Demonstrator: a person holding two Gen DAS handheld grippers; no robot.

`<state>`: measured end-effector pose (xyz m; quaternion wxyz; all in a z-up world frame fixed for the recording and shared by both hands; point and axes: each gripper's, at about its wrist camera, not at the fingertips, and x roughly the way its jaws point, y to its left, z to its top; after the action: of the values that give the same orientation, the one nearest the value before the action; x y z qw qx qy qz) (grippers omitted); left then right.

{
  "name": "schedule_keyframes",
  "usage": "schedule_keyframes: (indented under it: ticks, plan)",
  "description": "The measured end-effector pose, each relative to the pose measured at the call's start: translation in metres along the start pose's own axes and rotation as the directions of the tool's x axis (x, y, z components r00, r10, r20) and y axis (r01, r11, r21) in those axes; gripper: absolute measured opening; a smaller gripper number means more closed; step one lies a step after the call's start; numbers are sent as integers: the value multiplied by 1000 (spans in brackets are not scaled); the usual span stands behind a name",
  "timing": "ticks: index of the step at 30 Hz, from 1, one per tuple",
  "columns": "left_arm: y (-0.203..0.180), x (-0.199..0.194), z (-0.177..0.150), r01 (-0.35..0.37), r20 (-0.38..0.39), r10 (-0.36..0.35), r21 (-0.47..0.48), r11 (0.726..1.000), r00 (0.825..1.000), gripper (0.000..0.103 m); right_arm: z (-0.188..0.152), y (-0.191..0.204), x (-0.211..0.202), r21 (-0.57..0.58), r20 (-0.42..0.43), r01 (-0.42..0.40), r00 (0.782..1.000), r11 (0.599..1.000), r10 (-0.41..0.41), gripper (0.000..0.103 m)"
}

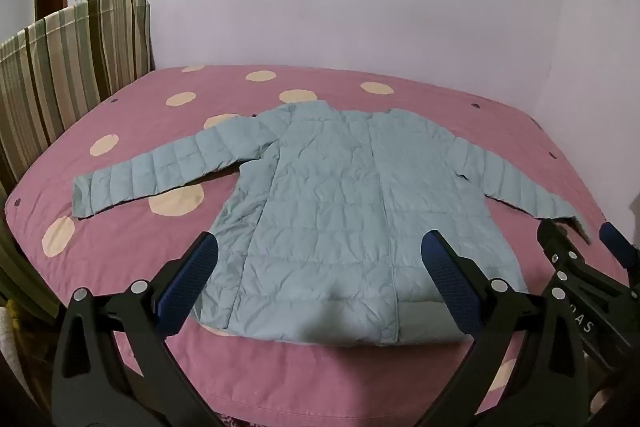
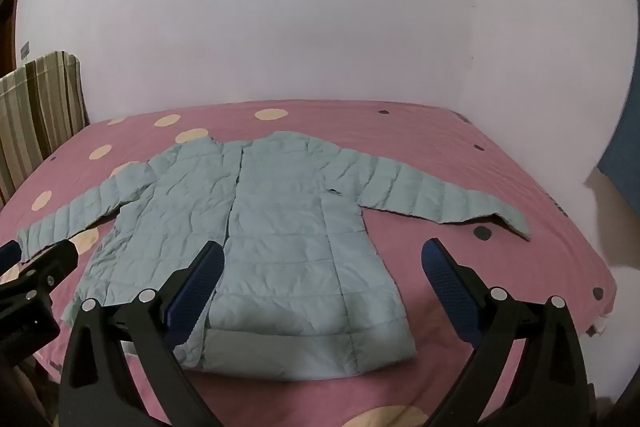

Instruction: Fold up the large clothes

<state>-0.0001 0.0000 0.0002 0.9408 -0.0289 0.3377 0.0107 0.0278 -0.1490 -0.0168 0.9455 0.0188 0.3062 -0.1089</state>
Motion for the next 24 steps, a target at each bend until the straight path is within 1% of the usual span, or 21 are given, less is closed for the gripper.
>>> schedule_keyframes:
  ticks: [13, 24]
  plan:
    - [-2, 4, 0, -14, -8, 14, -2, 1000, 1000, 101, 0, 1, -1, -3, 3, 0, 1000, 1000, 0, 98]
    - [-1, 3, -1, -6, -2, 6, -6, 1000, 1000, 101, 0, 1, -2, -3, 5, 0, 1000, 1000, 0, 98]
